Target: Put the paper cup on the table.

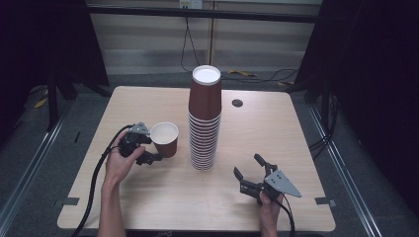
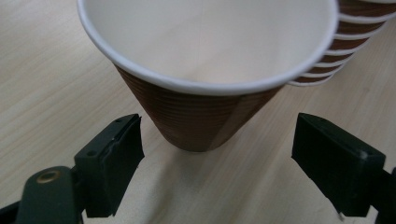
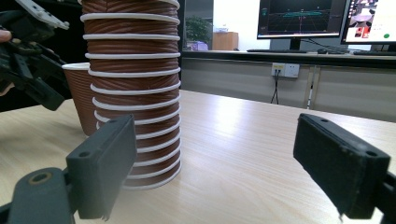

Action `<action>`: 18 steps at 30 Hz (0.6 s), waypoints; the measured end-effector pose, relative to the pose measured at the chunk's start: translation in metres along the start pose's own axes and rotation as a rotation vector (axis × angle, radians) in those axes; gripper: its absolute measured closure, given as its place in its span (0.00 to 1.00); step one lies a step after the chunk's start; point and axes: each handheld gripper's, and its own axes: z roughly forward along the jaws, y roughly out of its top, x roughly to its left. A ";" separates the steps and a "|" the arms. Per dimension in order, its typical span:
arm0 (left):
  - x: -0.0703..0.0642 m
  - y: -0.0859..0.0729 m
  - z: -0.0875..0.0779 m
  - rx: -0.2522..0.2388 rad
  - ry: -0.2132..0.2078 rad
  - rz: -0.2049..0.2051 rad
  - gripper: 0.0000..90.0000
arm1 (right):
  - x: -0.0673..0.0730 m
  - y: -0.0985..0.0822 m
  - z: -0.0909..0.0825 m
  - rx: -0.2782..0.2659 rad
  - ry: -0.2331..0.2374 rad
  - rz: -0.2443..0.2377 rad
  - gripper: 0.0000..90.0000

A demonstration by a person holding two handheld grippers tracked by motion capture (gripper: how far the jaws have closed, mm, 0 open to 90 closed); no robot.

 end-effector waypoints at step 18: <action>-0.053 -0.023 -0.020 -0.368 0.055 0.000 0.18 | 0.000 0.000 0.000 0.002 -0.001 0.001 0.15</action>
